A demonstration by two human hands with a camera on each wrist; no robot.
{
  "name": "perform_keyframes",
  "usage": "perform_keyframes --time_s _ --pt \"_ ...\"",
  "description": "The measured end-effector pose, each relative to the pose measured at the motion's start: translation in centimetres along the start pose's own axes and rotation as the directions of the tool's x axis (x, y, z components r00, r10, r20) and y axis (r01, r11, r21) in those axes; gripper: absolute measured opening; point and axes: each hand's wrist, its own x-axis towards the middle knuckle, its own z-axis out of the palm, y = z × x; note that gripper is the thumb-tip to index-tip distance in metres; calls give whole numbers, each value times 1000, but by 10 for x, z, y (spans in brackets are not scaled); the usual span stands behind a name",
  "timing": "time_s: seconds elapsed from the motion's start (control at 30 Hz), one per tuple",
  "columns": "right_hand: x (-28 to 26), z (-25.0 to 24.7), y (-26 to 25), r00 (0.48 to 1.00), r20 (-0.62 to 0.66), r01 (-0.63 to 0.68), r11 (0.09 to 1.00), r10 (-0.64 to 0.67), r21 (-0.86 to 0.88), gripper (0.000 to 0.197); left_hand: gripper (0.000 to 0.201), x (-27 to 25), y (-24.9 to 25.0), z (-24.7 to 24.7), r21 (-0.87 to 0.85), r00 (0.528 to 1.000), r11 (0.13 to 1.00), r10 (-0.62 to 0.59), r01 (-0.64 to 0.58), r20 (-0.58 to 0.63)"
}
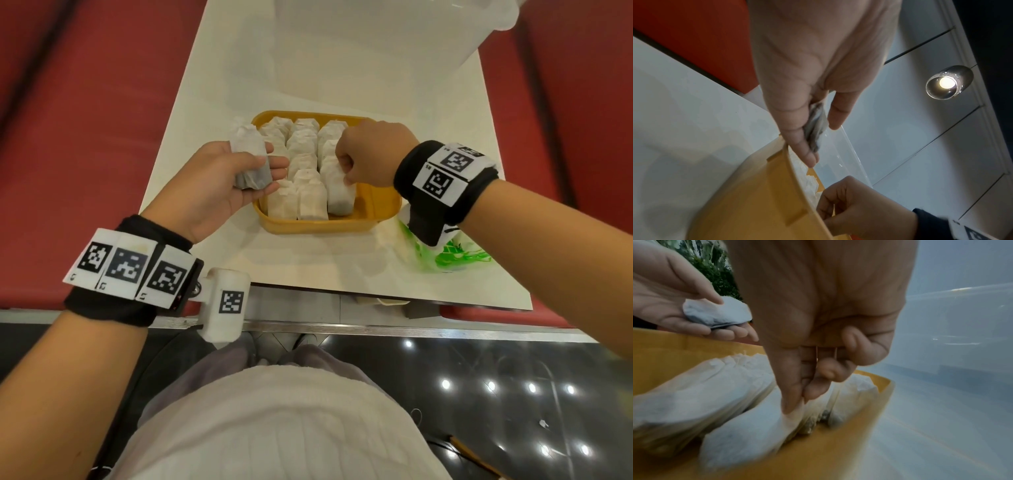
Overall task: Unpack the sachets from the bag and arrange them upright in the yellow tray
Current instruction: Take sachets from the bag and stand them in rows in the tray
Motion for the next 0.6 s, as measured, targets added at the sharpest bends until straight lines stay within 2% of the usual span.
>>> perform_keyframes --time_s 0.1,0.17,0.23,0.33,0.4,0.5,0.6 --pt "-3 -6 3 999 -35 -4 997 6 80 21 31 -2 2 2 52 999 999 -14 12 45" --pt "-9 -16 5 996 -93 22 974 0 227 27 31 -4 4 5 88 996 996 -14 6 83" --pt "-18 -30 2 978 -208 112 916 -32 385 26 29 -6 6 10 99 991 995 -9 -4 134" --pt "-36 -45 -14 936 -349 261 763 -49 591 26 32 -11 9 20 101 979 995 2 -23 203" --pt "-42 -46 -23 934 -354 277 717 -45 639 25 33 -12 10 27 105 977 993 22 -45 210" --pt "-46 -41 -27 942 -336 244 712 -13 658 18 35 -13 11 33 114 982 991 44 -65 181" --pt "-52 -40 -18 945 -326 233 669 16 706 12 24 -13 10 34 73 986 996 35 -48 164"
